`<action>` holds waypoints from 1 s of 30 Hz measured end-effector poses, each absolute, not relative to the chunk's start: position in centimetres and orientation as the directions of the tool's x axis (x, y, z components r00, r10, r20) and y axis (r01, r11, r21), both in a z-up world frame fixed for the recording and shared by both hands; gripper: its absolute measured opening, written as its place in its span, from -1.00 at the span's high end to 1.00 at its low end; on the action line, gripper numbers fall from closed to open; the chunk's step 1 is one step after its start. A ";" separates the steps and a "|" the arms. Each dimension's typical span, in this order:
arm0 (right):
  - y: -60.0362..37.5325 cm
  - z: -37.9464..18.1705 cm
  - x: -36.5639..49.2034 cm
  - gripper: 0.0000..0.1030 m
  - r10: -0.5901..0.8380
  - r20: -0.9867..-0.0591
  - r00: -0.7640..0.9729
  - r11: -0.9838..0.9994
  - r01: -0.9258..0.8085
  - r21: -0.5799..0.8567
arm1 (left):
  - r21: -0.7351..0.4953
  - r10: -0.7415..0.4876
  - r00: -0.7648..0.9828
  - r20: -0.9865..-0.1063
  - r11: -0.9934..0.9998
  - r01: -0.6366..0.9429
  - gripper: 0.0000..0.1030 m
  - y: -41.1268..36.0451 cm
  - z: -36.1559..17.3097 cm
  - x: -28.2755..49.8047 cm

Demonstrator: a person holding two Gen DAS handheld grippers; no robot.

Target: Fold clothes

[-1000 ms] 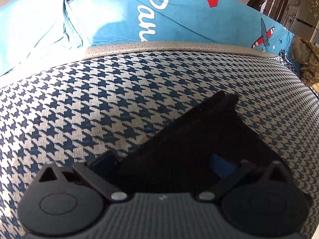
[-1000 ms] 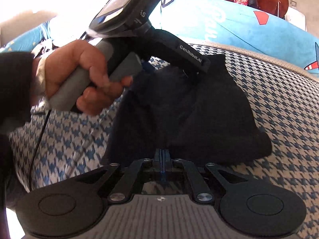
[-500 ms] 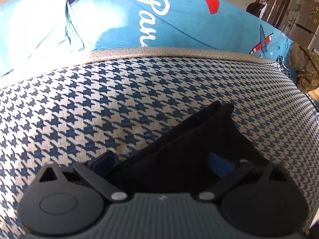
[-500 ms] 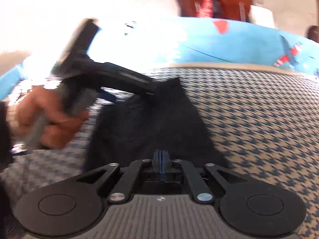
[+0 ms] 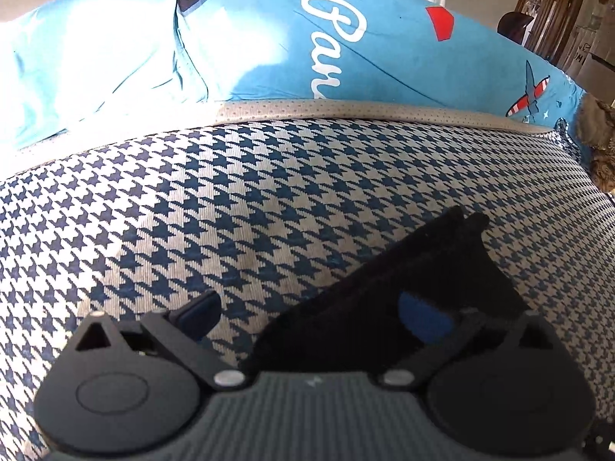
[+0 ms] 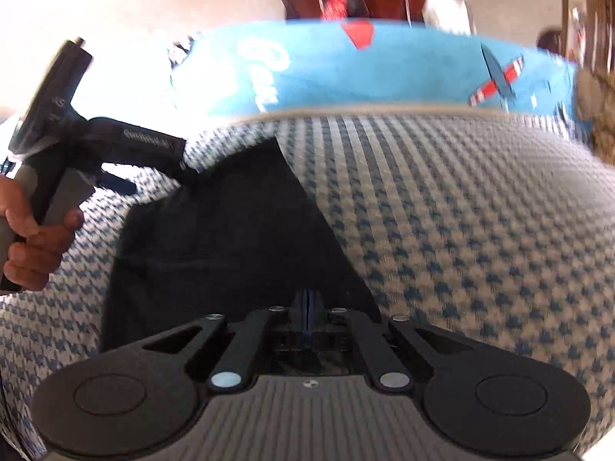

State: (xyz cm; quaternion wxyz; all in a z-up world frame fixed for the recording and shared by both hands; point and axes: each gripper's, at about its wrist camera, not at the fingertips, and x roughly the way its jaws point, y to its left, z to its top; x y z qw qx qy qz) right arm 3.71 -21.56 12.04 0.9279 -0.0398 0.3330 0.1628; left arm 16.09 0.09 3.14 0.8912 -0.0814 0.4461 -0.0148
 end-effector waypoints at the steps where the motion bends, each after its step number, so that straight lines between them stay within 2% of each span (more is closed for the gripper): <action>1: -21.4 12.2 3.5 1.00 0.300 -0.612 0.731 0.936 -0.350 0.041 | -0.157 -0.102 0.599 -0.795 0.987 -0.042 -1.00 0.3 3.3 15.7; 9: -17.7 11.7 3.9 1.00 0.564 -0.584 0.584 0.792 -0.583 0.183 | -0.139 -0.098 0.550 -0.829 0.990 -0.034 -0.99 0.2 3.0 13.6; 13: -15.0 10.9 3.4 0.96 0.604 -0.582 0.544 0.745 -0.645 0.170 | -0.111 -0.068 0.520 -0.851 0.993 -0.051 -0.99 0.1 1.9 13.5; 17: -13.1 9.8 4.0 0.95 0.590 -0.603 0.537 0.748 -0.645 0.157 | -0.095 -0.046 0.518 -0.854 0.993 -0.069 -0.99 0.2 1.0 13.7; 20: -12.0 8.5 4.4 0.92 0.563 -0.670 0.484 0.733 -0.666 0.134 | -0.032 0.020 0.535 -0.845 0.996 -0.087 -1.00 0.0 0.8 13.8; 22: -11.9 8.4 3.4 0.80 0.564 -0.670 0.482 0.707 -0.702 0.090 | -0.025 0.034 0.544 -0.839 0.995 -0.101 -1.00 0.3 0.8 13.9; 30: -13.6 8.6 1.0 0.75 0.570 -0.694 0.440 0.649 -0.759 0.052 | -0.021 0.062 0.570 -0.819 0.990 -0.138 -1.00 1.0 0.7 14.5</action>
